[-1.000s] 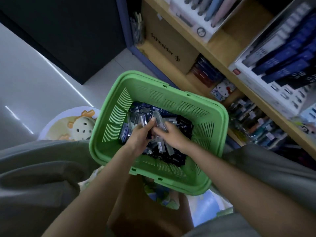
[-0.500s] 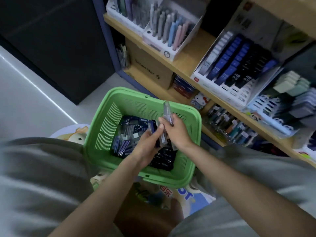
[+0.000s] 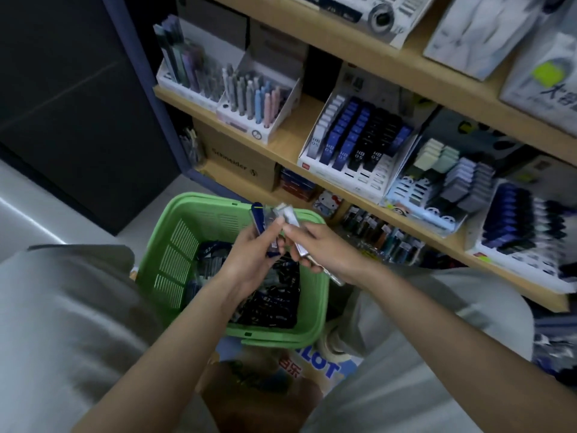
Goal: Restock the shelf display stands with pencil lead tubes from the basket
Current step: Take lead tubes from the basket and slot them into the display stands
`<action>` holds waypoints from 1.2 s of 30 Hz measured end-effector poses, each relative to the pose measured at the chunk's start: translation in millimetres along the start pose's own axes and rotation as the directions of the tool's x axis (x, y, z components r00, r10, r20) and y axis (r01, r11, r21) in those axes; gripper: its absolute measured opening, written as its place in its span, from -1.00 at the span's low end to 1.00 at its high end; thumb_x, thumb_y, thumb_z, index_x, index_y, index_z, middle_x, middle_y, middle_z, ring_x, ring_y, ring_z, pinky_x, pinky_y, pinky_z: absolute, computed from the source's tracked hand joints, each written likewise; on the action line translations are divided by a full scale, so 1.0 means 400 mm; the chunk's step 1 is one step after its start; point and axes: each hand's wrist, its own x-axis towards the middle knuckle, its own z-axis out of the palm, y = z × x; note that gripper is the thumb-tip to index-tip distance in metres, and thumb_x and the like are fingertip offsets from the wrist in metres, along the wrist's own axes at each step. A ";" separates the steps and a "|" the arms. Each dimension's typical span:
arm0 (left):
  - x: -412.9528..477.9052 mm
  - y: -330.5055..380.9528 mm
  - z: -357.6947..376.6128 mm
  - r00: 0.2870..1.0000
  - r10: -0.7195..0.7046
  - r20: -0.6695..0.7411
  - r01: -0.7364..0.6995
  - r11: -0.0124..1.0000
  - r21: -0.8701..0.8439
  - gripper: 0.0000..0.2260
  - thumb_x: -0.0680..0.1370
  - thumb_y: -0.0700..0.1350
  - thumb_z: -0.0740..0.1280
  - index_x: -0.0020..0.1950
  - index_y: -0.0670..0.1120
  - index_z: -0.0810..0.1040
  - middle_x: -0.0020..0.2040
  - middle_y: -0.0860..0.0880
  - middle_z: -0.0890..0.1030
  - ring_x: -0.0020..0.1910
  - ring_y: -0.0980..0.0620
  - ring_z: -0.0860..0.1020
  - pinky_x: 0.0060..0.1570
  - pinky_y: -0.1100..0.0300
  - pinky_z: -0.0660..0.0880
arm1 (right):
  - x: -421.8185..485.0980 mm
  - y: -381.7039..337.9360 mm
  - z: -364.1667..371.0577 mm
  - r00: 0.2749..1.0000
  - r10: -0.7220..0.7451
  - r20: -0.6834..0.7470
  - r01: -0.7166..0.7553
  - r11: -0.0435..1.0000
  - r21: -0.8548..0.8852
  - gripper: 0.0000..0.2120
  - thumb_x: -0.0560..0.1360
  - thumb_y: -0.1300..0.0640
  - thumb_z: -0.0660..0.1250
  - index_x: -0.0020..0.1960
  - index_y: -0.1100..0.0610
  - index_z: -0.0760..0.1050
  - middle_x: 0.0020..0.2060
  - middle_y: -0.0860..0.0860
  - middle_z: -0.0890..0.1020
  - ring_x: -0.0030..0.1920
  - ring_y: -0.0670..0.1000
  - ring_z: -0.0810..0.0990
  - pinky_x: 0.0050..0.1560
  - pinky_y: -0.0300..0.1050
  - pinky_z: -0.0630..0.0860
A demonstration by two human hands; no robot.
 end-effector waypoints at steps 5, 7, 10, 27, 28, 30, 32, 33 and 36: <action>-0.024 0.014 0.034 1.000 -0.024 0.017 0.024 1.000 -0.003 -0.82 0.37 -0.03 0.39 -0.31 -0.10 0.48 -0.51 0.03 0.40 -0.49 0.12 0.36 -0.31 0.29 0.42 | -0.052 -0.011 -0.025 0.999 0.000 0.047 0.005 0.995 -0.099 -0.69 0.59 -0.11 0.14 -0.09 0.10 0.46 -0.35 -0.02 0.47 -0.48 -0.15 0.31 -0.50 -0.31 0.21; -0.033 0.019 0.046 0.999 -0.007 0.042 0.007 1.000 -0.002 -0.83 0.36 -0.04 0.40 -0.31 -0.10 0.49 -0.50 0.02 0.42 -0.47 0.10 0.35 -0.32 0.28 0.42 | -0.072 -0.018 -0.031 0.998 -0.005 0.057 0.013 0.991 -0.130 -0.66 0.60 -0.11 0.13 0.03 0.17 0.46 -0.32 -0.02 0.47 -0.47 -0.17 0.33 -0.49 -0.32 0.25; -0.046 0.042 0.073 0.999 0.026 0.023 -0.027 1.000 0.004 -0.79 0.32 -0.01 0.43 -0.24 -0.13 0.51 -0.31 -0.13 0.48 -0.30 -0.07 0.40 -0.10 0.10 0.43 | -0.109 -0.032 -0.040 0.998 -0.031 0.055 0.040 0.986 -0.161 -0.83 0.58 0.02 0.22 0.13 0.05 0.40 -0.17 -0.07 0.51 -0.29 -0.20 0.46 -0.35 -0.34 0.40; -0.084 0.173 0.260 0.981 -0.057 0.185 0.064 0.997 -0.032 -0.80 0.49 -0.06 0.36 0.02 -0.15 0.53 -0.38 0.00 0.57 -0.54 0.17 0.41 -0.16 0.19 0.39 | -0.270 -0.139 -0.114 0.857 -0.113 -0.503 0.314 0.889 0.335 -0.80 0.56 0.33 0.22 0.18 0.33 0.35 0.10 0.16 0.63 -0.14 -0.03 0.69 -0.23 -0.22 0.60; -0.081 0.183 0.269 0.981 -0.057 0.188 0.063 0.998 -0.029 -0.77 0.48 -0.06 0.37 0.05 -0.16 0.52 -0.36 -0.01 0.57 -0.54 0.17 0.41 -0.12 0.17 0.40 | -0.275 -0.147 -0.123 0.856 -0.095 -0.508 0.286 0.906 0.313 -0.86 0.57 0.31 0.22 0.11 0.30 0.37 0.03 0.11 0.65 -0.23 -0.08 0.68 -0.27 -0.24 0.59; -0.075 0.207 0.288 0.980 -0.056 0.193 0.059 0.998 -0.012 -0.72 0.47 -0.05 0.38 0.09 -0.18 0.53 -0.31 -0.03 0.58 -0.52 0.15 0.41 -0.03 0.11 0.41 | -0.294 -0.166 -0.147 0.854 -0.075 -0.515 0.212 0.954 0.212 -0.91 0.56 0.24 0.27 0.06 0.20 0.44 -0.12 -0.01 0.66 -0.36 -0.15 0.63 -0.30 -0.27 0.57; -0.063 0.235 0.305 0.981 -0.043 0.187 0.045 0.999 -0.005 -0.72 0.45 -0.04 0.40 0.06 -0.17 0.54 -0.32 -0.03 0.58 -0.51 0.14 0.39 -0.07 0.14 0.41 | -0.322 -0.197 -0.180 0.837 -0.108 -0.536 0.146 0.989 0.029 -0.85 0.54 0.15 0.31 0.09 0.15 0.54 -0.16 -0.08 0.65 -0.45 -0.20 0.53 -0.38 -0.32 0.50; -0.056 0.251 0.314 0.981 -0.042 0.189 0.044 0.999 -0.004 -0.71 0.41 -0.02 0.42 0.04 -0.16 0.55 -0.32 -0.03 0.57 -0.51 0.13 0.38 -0.10 0.17 0.41 | -0.337 -0.215 -0.201 0.820 -0.147 -0.552 0.130 0.989 -0.070 -0.84 0.56 0.12 0.29 0.10 0.10 0.57 -0.17 -0.15 0.64 -0.48 -0.23 0.48 -0.43 -0.35 0.43; -0.036 0.299 0.343 0.975 -0.022 0.221 0.018 1.000 0.019 -0.66 0.29 0.02 0.45 -0.03 -0.13 0.57 -0.27 -0.06 0.54 -0.48 0.11 0.35 -0.13 0.21 0.41 | -0.380 -0.277 -0.268 0.791 -0.254 -0.556 0.068 0.941 -0.332 -0.84 0.62 0.05 0.14 0.08 -0.08 0.49 -0.30 -0.23 0.53 -0.38 -0.22 0.43 -0.33 -0.36 0.39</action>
